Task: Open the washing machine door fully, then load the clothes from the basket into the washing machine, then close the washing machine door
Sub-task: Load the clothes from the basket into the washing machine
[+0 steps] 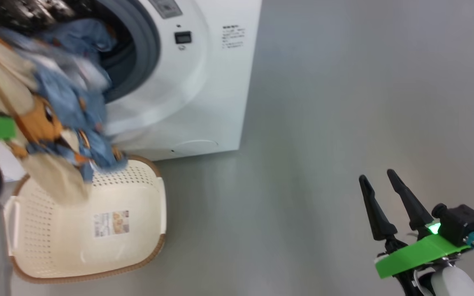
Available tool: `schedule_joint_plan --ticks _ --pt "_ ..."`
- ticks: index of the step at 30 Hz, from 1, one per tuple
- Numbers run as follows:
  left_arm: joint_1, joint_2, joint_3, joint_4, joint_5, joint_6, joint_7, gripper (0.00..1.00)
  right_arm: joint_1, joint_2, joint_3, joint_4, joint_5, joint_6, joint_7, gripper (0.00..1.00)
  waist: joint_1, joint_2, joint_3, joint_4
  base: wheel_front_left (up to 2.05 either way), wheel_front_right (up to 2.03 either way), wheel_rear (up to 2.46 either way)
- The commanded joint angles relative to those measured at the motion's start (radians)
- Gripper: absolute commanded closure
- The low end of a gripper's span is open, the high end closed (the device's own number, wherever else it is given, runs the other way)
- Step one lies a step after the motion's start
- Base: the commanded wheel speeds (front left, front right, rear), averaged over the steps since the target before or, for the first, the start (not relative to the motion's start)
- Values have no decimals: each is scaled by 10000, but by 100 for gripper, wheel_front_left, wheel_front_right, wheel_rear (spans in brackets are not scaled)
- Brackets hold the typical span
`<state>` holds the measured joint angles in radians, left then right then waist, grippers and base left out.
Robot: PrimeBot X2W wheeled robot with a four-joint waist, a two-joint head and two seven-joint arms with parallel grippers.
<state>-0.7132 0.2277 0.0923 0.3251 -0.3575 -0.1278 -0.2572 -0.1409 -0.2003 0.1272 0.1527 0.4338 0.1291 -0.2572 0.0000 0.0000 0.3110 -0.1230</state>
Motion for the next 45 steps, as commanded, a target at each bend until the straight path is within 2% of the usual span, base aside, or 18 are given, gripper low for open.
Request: schedule_joint_plan --ticks 1,9,10,16,23,25,30,39,45 --pt "-225 471 285 -83 95 -28 -45 100 -143 -39 276 -241 -80 16 -46 0 0 0 365 -354 0 0 0" --pt "-1475 889 559 2015 579 -28 -45 100 -485 226 501 -279 -76 16 -46 0 0 0 1116 -932 0 0 0" --pt "-1989 1059 538 3158 672 -28 -45 100 -596 311 593 -296 -86 16 -46 0 0 0 1412 -1120 0 0 0" --pt "-2659 1355 269 4922 717 -28 -45 100 -711 407 845 -292 -84 16 -46 0 0 0 1692 -1393 0 0 0" --pt "-3761 1785 -168 6274 913 -28 -45 100 -914 482 1108 -313 -66 16 -46 0 0 0 2062 -1664 0 0 0" --pt "-4068 1931 -174 6254 1021 -27 -45 100 -959 513 1162 -307 -58 16 -46 0 0 0 2147 -1742 0 0 0" --pt "-4502 2067 130 4945 1352 4 -45 100 -1046 593 1216 -310 -44 16 -46 0 0 0 2349 -1867 0 0 0" --pt "-4511 1820 1107 2153 1781 -16 -45 100 -1243 722 1301 -332 -59 16 -46 0 0 0 2688 -1941 0 0 0" --pt "-4169 1670 1221 2493 1903 -24 -45 100 -1288 754 1316 -322 -46 16 -46 0 0 0 2745 -1942 0 0 0"
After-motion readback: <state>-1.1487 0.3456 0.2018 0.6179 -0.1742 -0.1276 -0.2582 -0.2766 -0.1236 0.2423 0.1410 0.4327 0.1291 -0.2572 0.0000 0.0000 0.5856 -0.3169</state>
